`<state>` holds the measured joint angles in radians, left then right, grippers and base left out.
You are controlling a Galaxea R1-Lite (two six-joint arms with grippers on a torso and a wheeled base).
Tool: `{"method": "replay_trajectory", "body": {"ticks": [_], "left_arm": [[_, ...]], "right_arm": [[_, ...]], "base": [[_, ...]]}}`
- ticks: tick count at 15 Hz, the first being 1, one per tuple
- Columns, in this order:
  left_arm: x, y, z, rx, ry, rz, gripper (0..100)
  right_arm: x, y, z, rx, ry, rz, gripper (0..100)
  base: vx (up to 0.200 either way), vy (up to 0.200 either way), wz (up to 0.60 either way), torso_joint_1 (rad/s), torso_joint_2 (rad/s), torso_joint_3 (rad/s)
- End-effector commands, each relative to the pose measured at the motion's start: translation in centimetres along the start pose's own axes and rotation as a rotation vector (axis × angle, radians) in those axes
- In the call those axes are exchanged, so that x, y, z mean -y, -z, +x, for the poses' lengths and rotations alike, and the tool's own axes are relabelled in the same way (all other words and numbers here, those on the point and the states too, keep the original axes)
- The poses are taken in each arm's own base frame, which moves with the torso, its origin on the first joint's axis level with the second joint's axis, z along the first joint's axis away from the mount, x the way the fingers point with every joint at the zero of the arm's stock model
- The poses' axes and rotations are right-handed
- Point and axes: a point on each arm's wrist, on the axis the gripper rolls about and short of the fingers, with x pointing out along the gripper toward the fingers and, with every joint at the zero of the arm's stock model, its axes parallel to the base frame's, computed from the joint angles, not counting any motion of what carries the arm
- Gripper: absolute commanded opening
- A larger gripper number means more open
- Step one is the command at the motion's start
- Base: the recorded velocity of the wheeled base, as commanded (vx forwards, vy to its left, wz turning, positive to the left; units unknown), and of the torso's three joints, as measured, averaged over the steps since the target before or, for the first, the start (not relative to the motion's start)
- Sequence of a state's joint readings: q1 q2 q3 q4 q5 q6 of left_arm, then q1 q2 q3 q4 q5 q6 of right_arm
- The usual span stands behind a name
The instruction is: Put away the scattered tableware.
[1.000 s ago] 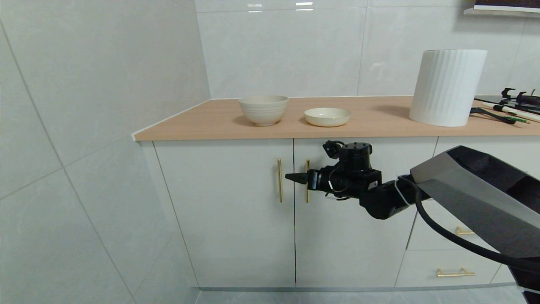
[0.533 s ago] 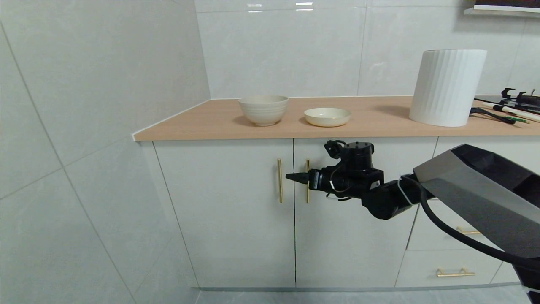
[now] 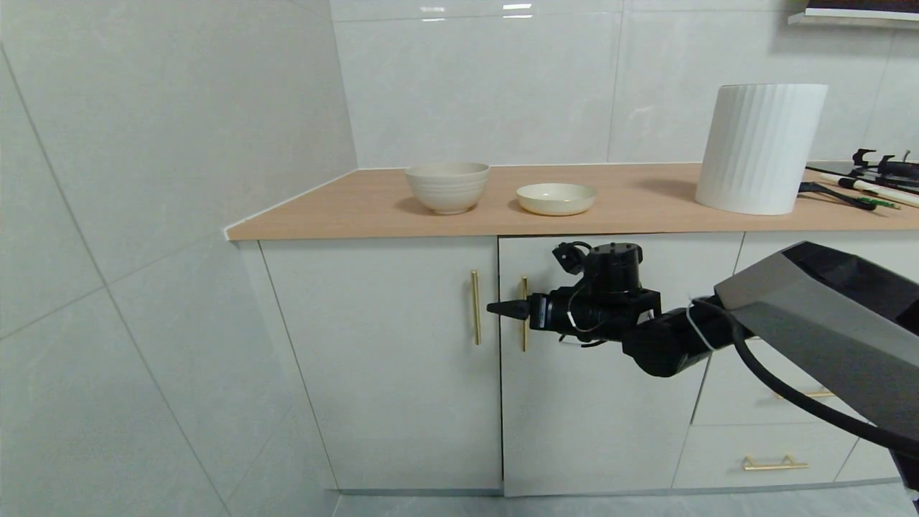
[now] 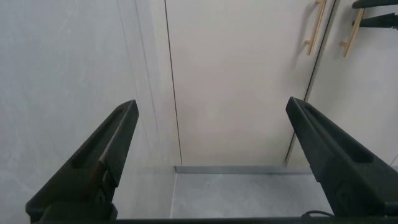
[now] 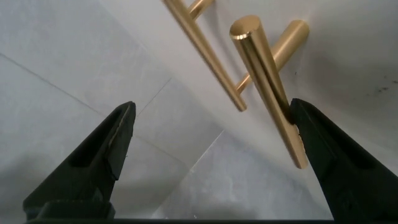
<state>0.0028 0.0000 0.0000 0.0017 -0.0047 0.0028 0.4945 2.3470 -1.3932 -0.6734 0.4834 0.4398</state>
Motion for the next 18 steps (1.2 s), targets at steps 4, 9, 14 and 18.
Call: {"method": "replay_trajectory", "body": {"ticks": [4, 9, 14, 18], "left_arm": [[0.0, 0.0, 0.0, 0.000, 0.000, 0.000, 100], [0.0, 0.0, 0.0, 0.000, 0.000, 0.000, 100], [0.0, 0.0, 0.0, 0.000, 0.000, 0.000, 100], [0.0, 0.0, 0.0, 0.000, 0.000, 0.000, 100]], "right_arm": [[-1.4, -0.2, -1.3, -0.012, -0.010, 0.000, 100], [-3.4, 0.9, -4.7, -0.113, -0.139, 0.016, 100], [-4.2, 2.8, -8.6, -0.155, -0.235, -0.026, 100], [-4.6, 4.3, -10.4, -0.146, -0.242, -0.034, 100]], "base": [[0.000, 0.000, 0.00, 0.000, 0.00, 0.000], [0.000, 0.000, 0.00, 0.000, 0.00, 0.000], [0.000, 0.000, 0.00, 0.000, 0.00, 0.000], [0.000, 0.000, 0.00, 0.000, 0.00, 0.000]]}}
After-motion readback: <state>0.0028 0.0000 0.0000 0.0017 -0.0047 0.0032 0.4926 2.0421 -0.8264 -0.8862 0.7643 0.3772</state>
